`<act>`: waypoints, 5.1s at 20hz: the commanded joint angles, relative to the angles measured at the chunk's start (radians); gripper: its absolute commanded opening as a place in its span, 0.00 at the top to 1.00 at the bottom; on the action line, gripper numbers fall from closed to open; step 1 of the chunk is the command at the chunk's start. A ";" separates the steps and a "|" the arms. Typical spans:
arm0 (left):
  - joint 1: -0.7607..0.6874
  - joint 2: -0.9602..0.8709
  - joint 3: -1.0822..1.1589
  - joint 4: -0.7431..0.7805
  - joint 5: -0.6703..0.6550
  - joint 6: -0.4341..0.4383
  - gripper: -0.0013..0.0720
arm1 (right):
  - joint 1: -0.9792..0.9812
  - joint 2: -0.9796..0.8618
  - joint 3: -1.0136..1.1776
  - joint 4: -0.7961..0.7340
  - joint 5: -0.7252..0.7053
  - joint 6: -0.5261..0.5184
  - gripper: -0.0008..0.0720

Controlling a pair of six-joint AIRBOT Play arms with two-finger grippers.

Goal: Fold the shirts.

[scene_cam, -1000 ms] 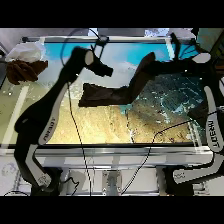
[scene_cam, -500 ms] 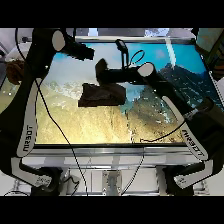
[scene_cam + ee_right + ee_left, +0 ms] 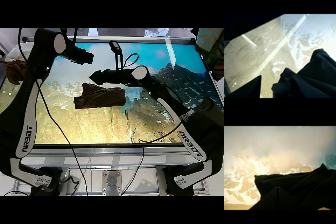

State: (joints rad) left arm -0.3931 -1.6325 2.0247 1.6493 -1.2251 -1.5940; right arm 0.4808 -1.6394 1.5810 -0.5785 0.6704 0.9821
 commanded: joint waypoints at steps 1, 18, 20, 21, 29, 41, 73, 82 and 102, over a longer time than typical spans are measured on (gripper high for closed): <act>0.001 -0.003 -0.009 -0.003 -0.006 0.002 0.84 | -0.096 0.043 0.001 -0.004 -0.027 -0.043 0.38; 0.000 -0.050 -0.119 -0.081 -0.029 0.020 0.49 | -0.552 -0.011 -0.293 -0.104 0.540 0.189 0.31; 0.000 -0.063 -0.119 -0.083 -0.032 0.020 0.49 | -0.539 -0.100 -0.299 0.023 0.520 0.182 0.31; 0.000 -0.068 -0.119 -0.083 -0.032 0.020 0.49 | -0.529 -0.147 -0.299 0.117 0.513 0.147 0.29; 0.000 -0.091 -0.119 -0.082 -0.031 0.020 0.49 | -0.340 -0.334 -0.222 0.286 0.285 0.068 0.28; 0.001 -0.092 -0.119 -0.076 -0.030 0.021 0.49 | -0.277 -0.361 0.159 0.070 0.292 0.008 0.94; 0.000 -0.092 -0.119 -0.048 0.055 -0.011 0.50 | -1.984 -0.049 0.442 -0.552 1.099 0.436 0.42; 0.000 -0.092 -0.119 -0.056 0.056 -0.011 0.50 | -2.051 -0.049 0.442 -0.053 0.957 0.452 0.46; 0.000 -0.092 -0.119 -0.046 -0.003 -0.006 0.50 | -1.023 -0.048 0.442 -0.321 0.809 0.304 0.94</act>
State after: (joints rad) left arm -0.3931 -1.7241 1.9057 1.6032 -1.2247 -1.6012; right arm -0.6159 -1.6886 2.0235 -0.6926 1.4940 1.2869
